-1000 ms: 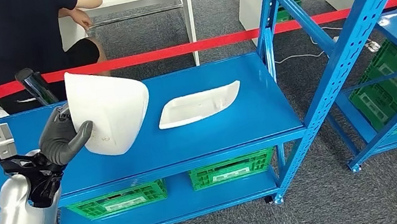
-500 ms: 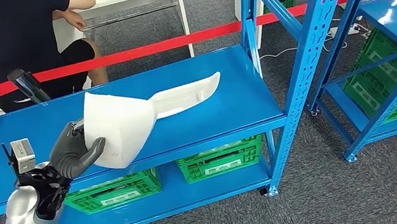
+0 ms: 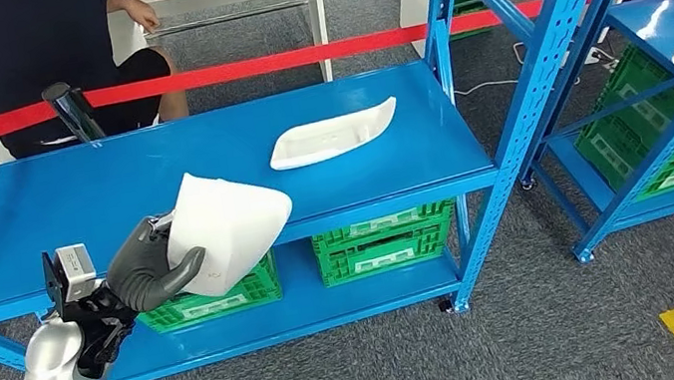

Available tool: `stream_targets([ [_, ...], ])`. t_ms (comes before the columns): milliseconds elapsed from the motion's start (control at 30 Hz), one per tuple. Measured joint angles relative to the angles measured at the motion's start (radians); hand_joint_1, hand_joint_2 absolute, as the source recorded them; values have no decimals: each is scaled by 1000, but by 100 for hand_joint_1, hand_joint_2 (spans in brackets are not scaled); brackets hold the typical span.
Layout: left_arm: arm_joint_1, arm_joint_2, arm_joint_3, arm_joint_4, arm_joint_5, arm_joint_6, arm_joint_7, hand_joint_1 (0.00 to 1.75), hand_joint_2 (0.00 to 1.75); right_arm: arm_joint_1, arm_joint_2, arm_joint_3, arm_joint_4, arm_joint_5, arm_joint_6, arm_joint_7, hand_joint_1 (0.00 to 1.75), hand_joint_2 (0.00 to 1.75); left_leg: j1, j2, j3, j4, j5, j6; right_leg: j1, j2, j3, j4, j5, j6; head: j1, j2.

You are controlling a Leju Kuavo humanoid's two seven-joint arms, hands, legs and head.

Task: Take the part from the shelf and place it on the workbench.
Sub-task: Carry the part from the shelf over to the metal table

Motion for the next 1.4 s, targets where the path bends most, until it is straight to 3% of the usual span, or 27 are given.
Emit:
stream_targets([
  [33,2,-1,-1,-1,-1,0,-2,175,175,0,0,0,0,0,0,0,0,0,-1,1,-17,4,10,-1,1,0,18,8,18,-1,0,0],
  [100,3,-1,-3,-5,-1,0,-4,175,175,-1,0,0,0,-1,0,0,0,0,-1,2,-47,15,26,-6,3,0,104,-75,59,-7,0,0],
  [167,-1,0,-7,-8,-1,0,-6,175,175,-3,-1,0,-1,-5,0,0,0,0,-4,2,-67,28,38,-15,9,-1,203,-207,47,-20,0,0],
  [233,-10,2,-13,-4,-1,0,-8,175,175,-5,-2,-2,-2,-10,0,-4,0,0,-5,3,-75,32,50,-28,14,0,237,-268,27,-34,0,0],
  [300,-19,5,-18,4,-1,0,-12,175,175,-4,-1,-5,-2,-13,0,-7,0,0,-3,1,-81,31,58,-41,13,-3,224,-273,44,-50,0,0],
  [333,-23,8,-20,9,0,-1,-14,175,175,-4,-1,-7,-2,-14,0,-6,0,0,-1,0,-89,43,40,-47,11,-4,215,-276,55,-58,-2,0],
  [400,-34,14,-25,19,1,-1,-21,175,175,-4,-1,-9,-2,-15,0,-6,0,0,2,-3,-117,120,-41,-58,8,-6,191,-280,80,-68,-7,0],
  [467,-48,16,-31,30,2,-2,-25,175,175,-4,-1,-11,-2,-16,0,-6,0,0,5,-3,-143,240,-118,-67,7,-6,162,-279,103,-69,-9,0],
  [500,-52,16,-36,35,3,-2,-26,175,175,-3,-1,-12,-2,-16,0,-6,0,0,5,-3,-142,281,-126,-69,7,-6,147,-278,114,-68,-9,0],
  [533,-54,16,-39,40,3,-2,-26,175,175,-3,-1,-13,-2,-16,0,-6,0,0,6,-3,-129,293,-113,-70,7,-6,133,-278,125,-66,-9,0],
  [600,-59,16,-45,46,3,-2,-27,175,175,-3,0,-16,-2,-16,0,-6,0,0,7,-3,-49,214,-60,-69,6,-6,108,-277,147,-60,-10,0],
  [667,-67,16,-49,48,4,-2,-28,175,175,-3,0,-16,-2,-16,0,-6,0,0,4,-6,57,70,-58,-61,7,-5,94,-276,166,-49,-9,0],
  [700,-71,16,-51,49,5,-2,-28,175,175,-3,0,-16,-2,-16,0,-6,0,0,1,-8,88,19,-69,-54,7,-5,91,-277,176,-43,-10,0],
  [733,-73,16,-52,49,6,-2,-29,175,175,-3,0,-16,-2,-15,0,-7,0,0,-3,-9,98,-6,-78,-45,6,-5,90,-280,186,-36,-10,0],
  [800,-71,17,-54,49,6,-1,-31,175,175,-2,-1,-16,-2,-14,0,-8,0,0,-5,-9,84,-11,-65,-24,4,-4,89,-286,201,-21,-10,0],
  [833,-68,17,-55,46,6,0,-33,175,175,0,-1,-16,-2,-11,0,-8,0,0,-4,-7,75,-11,-54,-14,3,-4,83,-278,188,-15,-10,0],
  [867,-64,17,-55,43,6,1,-34,175,175,1,-1,-16,-2,-9,0,-7,0,0,-2,-5,65,-13,-41,-4,3,-3,72,-253,155,-11,-9,0],
  [933,-50,18,-55,31,7,2,-36,175,175,2,-2,-16,-2,-3,0,-1,0,0,-3,-3,36,-11,-15,7,3,-3,39,-144,49,-5,-7,0],
  [967,-41,19,-55,26,7,3,-37,175,175,1,-2,-16,-2,-1,0,2,0,0,-5,-3,20,-8,-2,9,4,-2,25,-77,9,-3,-6,0],
  [1000,-32,20,-55,21,7,3,-37,175,175,1,-3,-16,-2,1,0,3,0,0,-7,-3,1,-5,10,10,4,-2,19,-24,-7,-2,-5,0],
  [1067,-16,20,-55,12,1,6,-36,175,175,1,-4,-16,-2,3,0,3,0,0,-10,-3,-37,5,31,9,6,-3,52,-8,25,-4,-5,0],
  [1133,-2,18,-53,-5,-13,12,-34,175,175,-2,-5,-16,-2,3,0,4,0,0,-12,-3,-70,18,49,4,10,-3,152,-121,52,-16,-6,0],
  [1200,9,15,-49,-23,-23,14,-31,175,175,-5,-6,-16,-3,2,0,9,0,0,-13,-2,-87,28,63,-6,16,-3,239,-244,33,-28,-7,0],
  [1233,12,13,-47,-30,-25,14,-29,175,175,-6,-7,-16,-4,2,0,10,0,0,-12,-2,-89,28,71,-12,20,-2,255,-275,22,-33,-7,0],
  [1300,14,9,-44,-37,-25,14,-25,175,175,-5,-6,-16,-4,-1,0,8,0,0,-10,-2,-92,23,86,-25,20,-4,246,-289,37,-43,-4,0],
  [1333,13,7,-43,-38,-25,14,-23,175,175,-5,-5,-17,-4,-5,0,6,0,0,-8,-4,-98,26,78,-31,19,-6,237,-291,49,-50,-5,0],
  [1400,4,2,-42,-34,-26,14,-18,175,175,-5,-3,-18,-4,-17,0,6,0,0,-5,-6,-125,82,5,-42,13,-10,211,-297,78,-60,-8,0],
])
